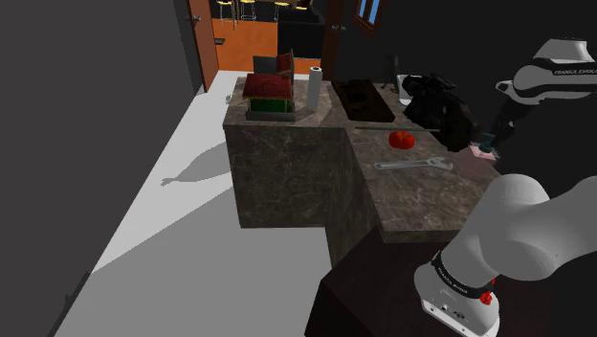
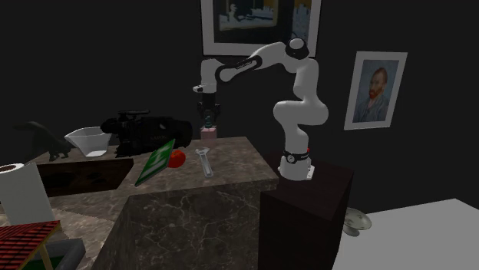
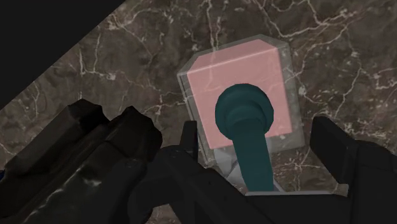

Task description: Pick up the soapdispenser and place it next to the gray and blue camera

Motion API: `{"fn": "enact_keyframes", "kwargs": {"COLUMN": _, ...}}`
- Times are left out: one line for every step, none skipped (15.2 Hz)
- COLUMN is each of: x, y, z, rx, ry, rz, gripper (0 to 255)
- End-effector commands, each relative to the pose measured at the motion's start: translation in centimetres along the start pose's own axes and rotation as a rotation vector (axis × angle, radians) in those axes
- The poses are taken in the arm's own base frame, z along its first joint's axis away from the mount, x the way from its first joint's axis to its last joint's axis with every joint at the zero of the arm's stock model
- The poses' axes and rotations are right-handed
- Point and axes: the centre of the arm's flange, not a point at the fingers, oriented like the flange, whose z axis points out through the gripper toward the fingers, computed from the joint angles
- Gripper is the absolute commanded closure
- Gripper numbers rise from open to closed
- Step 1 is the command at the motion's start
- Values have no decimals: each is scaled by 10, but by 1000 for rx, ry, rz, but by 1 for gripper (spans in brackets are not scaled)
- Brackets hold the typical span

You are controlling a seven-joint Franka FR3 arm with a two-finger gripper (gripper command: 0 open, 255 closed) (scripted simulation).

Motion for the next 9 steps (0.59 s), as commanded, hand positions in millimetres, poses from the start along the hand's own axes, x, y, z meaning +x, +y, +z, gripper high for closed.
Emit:
{"fn": "enact_keyframes", "kwargs": {"x": 0, "y": 0, "z": 0, "rx": 0, "ry": 0, "rz": 0, "gripper": 0}}
{"fn": "enact_keyframes", "kwargs": {"x": 0, "y": 0, "z": 0, "rx": 0, "ry": 0, "rz": 0, "gripper": 0}}
{"fn": "enact_keyframes", "kwargs": {"x": 0, "y": 0, "z": 0, "rx": 0, "ry": 0, "rz": 0, "gripper": 0}}
{"fn": "enact_keyframes", "kwargs": {"x": 0, "y": 0, "z": 0, "rx": 0, "ry": 0, "rz": 0, "gripper": 0}}
{"fn": "enact_keyframes", "kwargs": {"x": 0, "y": 0, "z": -13, "rx": 0, "ry": 0, "rz": 0, "gripper": 0}}
{"fn": "enact_keyframes", "kwargs": {"x": 0, "y": 0, "z": -26, "rx": 0, "ry": 0, "rz": 0, "gripper": 0}}
{"fn": "enact_keyframes", "kwargs": {"x": 0, "y": 0, "z": -40, "rx": 0, "ry": 0, "rz": 0, "gripper": 0}}
{"fn": "enact_keyframes", "kwargs": {"x": 0, "y": 0, "z": -50, "rx": 0, "ry": 0, "rz": 0, "gripper": 0}}
{"fn": "enact_keyframes", "kwargs": {"x": 0, "y": 0, "z": -50, "rx": 0, "ry": 0, "rz": 0, "gripper": 0}}
